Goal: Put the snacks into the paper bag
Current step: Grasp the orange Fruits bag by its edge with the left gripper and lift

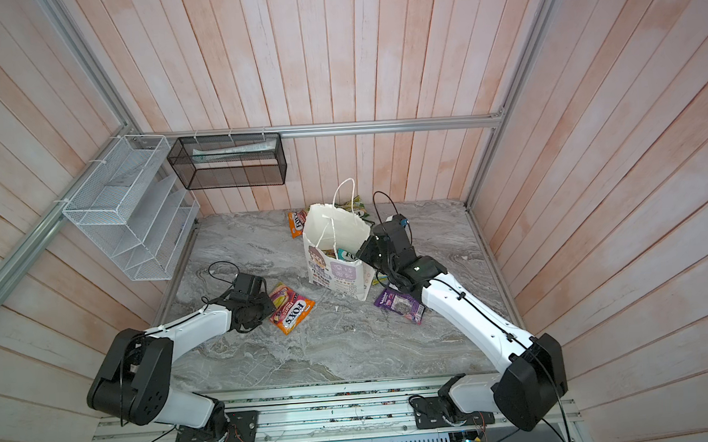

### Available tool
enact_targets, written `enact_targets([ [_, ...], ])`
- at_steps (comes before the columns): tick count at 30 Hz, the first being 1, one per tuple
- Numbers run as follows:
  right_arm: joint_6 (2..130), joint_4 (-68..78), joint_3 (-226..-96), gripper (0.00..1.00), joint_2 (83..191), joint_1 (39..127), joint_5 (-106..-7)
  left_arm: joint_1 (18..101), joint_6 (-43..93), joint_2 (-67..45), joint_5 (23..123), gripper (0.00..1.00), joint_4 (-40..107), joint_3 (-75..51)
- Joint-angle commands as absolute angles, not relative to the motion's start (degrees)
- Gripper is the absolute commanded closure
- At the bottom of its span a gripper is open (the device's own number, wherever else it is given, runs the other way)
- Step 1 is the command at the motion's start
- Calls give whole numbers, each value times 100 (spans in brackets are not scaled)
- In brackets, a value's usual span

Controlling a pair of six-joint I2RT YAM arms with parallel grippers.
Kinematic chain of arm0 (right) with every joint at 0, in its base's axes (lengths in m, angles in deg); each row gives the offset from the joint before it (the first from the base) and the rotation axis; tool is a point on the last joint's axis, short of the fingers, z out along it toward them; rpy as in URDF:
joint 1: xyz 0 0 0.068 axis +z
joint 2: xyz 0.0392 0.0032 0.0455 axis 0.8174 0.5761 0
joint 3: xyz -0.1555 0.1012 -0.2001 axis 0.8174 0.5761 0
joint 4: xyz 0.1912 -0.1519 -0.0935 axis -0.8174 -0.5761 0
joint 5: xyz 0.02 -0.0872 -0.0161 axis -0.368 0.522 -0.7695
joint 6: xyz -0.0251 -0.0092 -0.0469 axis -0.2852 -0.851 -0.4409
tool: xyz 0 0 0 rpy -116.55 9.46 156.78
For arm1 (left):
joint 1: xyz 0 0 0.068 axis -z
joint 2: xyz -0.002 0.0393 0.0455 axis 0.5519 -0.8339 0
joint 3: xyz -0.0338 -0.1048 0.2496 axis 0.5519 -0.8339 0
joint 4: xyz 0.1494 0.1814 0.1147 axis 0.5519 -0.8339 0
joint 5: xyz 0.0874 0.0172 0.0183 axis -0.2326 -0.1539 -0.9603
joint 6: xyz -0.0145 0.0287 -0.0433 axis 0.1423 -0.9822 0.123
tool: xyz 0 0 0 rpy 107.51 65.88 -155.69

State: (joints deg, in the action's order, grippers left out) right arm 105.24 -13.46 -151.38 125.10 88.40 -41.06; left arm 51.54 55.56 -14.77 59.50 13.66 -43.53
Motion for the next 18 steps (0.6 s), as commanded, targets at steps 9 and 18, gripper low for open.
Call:
enact_targets([
  [9, 10498, -1390, -15061, 100, 12358, 8820, -4054, 5193, 5893, -1235, 6344, 76, 1271, -4186],
  [18, 10489, -1403, -15028, 100, 12274, 8819, -4001, 5127, 6020, -761, 6656, 100, 1014, -3827],
])
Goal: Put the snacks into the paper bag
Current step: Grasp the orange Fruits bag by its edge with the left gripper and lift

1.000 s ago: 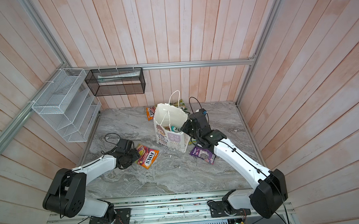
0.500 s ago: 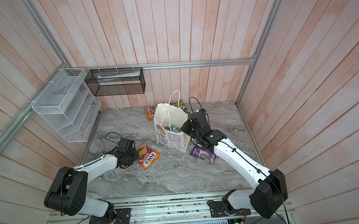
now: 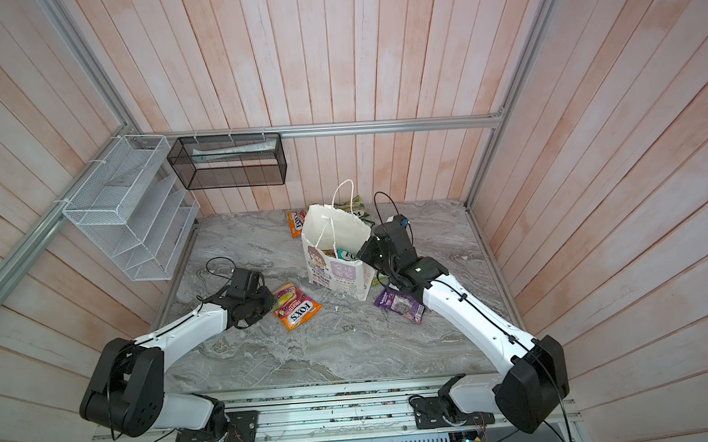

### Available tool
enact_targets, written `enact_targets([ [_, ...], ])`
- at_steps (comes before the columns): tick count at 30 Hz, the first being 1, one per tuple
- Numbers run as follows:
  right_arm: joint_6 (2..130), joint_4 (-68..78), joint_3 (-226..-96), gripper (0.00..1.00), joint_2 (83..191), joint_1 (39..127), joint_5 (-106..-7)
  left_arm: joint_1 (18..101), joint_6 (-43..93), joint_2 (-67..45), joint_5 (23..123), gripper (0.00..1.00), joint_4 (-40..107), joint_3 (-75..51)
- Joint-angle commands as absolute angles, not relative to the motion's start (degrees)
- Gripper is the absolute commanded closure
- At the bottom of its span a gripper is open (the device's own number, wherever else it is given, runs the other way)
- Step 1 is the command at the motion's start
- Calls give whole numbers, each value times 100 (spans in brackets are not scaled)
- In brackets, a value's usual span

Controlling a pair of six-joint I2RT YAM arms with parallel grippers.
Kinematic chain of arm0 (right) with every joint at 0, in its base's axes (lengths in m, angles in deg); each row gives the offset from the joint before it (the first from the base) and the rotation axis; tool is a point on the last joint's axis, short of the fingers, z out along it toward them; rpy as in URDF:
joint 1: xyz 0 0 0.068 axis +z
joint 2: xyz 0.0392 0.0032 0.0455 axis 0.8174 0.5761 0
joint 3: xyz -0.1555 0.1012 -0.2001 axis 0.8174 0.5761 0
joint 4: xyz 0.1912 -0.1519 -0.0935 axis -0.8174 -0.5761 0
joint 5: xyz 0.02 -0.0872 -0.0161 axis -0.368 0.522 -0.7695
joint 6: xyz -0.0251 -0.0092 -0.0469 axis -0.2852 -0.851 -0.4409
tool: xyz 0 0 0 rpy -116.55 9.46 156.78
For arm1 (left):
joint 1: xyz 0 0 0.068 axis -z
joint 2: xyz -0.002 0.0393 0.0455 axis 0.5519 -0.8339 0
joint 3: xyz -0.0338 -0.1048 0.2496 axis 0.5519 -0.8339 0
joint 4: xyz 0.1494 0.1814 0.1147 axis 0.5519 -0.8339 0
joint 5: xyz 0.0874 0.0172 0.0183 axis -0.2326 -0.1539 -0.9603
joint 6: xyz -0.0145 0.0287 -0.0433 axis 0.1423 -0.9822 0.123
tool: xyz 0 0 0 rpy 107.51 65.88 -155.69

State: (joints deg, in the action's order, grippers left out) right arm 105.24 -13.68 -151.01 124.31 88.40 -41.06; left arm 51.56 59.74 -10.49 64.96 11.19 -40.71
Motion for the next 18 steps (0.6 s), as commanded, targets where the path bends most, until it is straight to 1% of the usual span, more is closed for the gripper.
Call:
enact_targets([
  [1, 10489, -1396, -15024, 100, 12266, 8818, -3997, 5114, 6011, -680, 6649, 100, 984, -3793],
  [18, 10454, -1370, -15037, 100, 12268, 8822, -3992, 4809, 5697, 643, 6929, 100, 543, -2868],
])
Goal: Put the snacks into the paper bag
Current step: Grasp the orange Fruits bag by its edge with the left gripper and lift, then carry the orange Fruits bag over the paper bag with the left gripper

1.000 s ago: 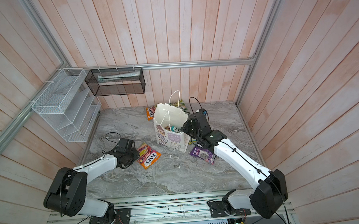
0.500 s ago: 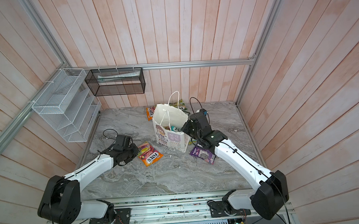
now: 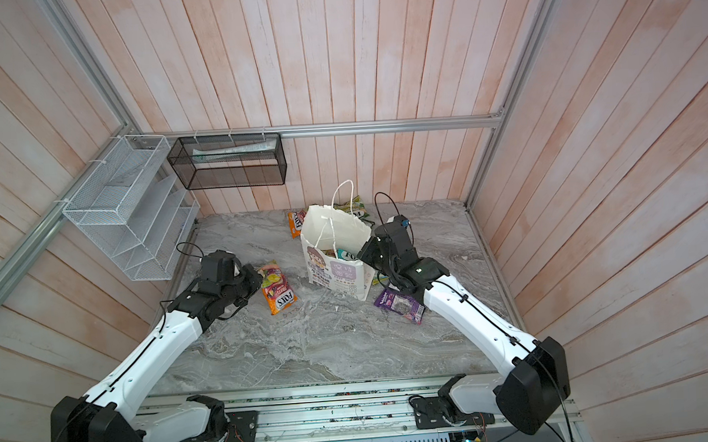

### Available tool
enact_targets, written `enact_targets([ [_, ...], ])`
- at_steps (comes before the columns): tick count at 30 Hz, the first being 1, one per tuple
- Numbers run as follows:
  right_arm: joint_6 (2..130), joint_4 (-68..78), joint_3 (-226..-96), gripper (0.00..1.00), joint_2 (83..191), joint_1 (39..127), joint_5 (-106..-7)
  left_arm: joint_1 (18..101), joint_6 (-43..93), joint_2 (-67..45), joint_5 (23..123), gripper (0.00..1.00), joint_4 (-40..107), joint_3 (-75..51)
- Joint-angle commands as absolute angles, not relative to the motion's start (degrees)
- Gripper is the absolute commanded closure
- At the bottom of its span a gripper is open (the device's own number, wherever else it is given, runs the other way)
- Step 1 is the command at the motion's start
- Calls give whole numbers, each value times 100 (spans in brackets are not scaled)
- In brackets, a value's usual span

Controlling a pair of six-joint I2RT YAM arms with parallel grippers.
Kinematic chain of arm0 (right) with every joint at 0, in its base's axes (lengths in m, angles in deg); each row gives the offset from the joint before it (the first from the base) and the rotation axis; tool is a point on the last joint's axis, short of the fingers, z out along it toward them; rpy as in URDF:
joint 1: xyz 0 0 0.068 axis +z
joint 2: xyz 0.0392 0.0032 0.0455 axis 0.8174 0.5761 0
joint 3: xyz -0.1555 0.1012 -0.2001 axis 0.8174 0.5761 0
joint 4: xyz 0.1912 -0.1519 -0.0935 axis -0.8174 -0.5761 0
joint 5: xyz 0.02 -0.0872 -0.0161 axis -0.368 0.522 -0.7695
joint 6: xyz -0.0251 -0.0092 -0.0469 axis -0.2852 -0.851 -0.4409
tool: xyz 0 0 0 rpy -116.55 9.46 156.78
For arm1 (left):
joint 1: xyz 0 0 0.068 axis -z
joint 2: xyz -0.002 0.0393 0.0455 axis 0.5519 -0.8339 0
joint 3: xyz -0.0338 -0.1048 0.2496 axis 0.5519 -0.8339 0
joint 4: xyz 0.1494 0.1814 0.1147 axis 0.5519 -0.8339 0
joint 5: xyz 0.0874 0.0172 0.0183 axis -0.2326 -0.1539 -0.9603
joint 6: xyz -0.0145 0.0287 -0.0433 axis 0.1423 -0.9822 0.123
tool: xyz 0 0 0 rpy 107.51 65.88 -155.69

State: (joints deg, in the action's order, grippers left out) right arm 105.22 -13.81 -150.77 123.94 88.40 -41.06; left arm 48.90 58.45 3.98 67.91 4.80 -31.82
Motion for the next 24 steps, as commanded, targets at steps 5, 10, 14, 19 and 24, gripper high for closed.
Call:
enact_targets([
  [5, 10454, -1379, -15025, 100, 12275, 8821, -4018, 4687, 5624, 890, 6902, 100, 529, -2305],
  [10, 10446, -1371, -15051, 100, 12336, 8817, -4066, 4682, 5656, 957, 6885, 100, 765, -1559],
  [14, 10454, -1350, -15052, 100, 12328, 8830, -4071, 4686, 5712, 839, 6986, 100, 1088, -1083],
  [19, 10446, -1374, -15052, 100, 12310, 8839, -4076, 4720, 5679, 638, 7098, 100, 1611, -618],
  [24, 10454, -1340, -15017, 100, 12288, 8833, -4070, 4977, 5695, 314, 7166, 100, 2139, -198],
])
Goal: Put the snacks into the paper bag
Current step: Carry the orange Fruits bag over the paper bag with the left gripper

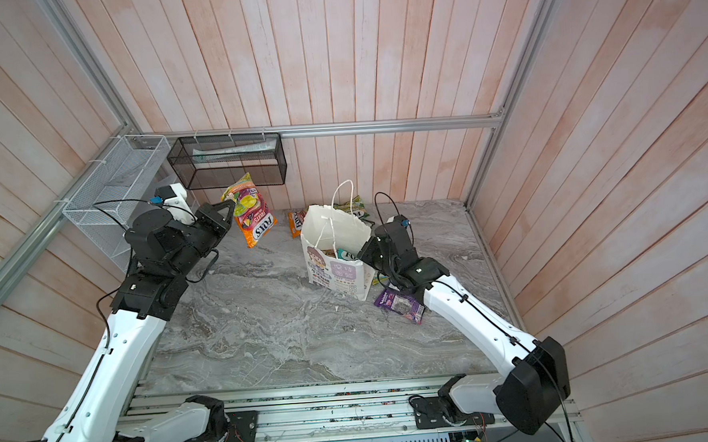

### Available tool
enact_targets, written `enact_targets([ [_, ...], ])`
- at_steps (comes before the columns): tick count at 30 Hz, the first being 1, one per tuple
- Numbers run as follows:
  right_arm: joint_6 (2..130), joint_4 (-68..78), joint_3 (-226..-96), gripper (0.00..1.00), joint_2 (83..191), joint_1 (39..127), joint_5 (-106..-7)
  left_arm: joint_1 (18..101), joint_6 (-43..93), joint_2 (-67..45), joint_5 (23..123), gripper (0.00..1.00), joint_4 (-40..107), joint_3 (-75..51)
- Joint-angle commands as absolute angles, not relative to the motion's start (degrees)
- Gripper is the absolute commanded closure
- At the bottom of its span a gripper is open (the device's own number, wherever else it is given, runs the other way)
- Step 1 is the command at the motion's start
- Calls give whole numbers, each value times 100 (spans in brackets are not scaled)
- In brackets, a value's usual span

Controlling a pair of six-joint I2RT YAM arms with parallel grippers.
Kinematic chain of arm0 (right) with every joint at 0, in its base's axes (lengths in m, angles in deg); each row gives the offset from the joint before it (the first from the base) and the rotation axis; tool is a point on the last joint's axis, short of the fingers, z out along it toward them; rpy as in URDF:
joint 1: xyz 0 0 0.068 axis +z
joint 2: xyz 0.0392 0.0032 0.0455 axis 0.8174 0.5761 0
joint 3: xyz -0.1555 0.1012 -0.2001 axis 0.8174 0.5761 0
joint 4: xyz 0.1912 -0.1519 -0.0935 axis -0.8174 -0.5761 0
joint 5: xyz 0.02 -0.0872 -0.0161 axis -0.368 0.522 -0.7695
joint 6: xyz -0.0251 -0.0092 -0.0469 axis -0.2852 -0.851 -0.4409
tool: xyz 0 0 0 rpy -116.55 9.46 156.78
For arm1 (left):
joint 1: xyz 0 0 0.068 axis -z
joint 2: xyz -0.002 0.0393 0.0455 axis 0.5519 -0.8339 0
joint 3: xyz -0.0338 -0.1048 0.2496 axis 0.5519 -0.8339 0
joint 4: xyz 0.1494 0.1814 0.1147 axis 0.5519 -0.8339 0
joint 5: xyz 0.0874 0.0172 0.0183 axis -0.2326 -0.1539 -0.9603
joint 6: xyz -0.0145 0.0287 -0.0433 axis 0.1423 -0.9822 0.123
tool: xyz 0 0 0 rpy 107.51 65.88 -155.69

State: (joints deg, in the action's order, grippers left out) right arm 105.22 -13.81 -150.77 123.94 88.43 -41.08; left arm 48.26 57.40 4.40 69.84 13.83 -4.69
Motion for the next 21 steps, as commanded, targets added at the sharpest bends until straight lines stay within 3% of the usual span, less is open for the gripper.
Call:
enact_targets([
  [1, 10454, -1346, -15017, 100, 12293, 8839, -4091, 5063, 5682, 228, 7158, 100, 2238, -82],
  [11, 10463, -1312, -15008, 100, 12293, 8839, -4151, 5717, 5175, -631, 7369, 100, 3364, 398],
  [16, 10446, -1313, -15025, 100, 12283, 8839, -4157, 5744, 4666, -1075, 8675, 100, 4261, 322],
  [21, 10454, -1308, -15008, 100, 12283, 8834, -4160, 5745, 4014, -1365, 9614, 100, 4260, 442],
])
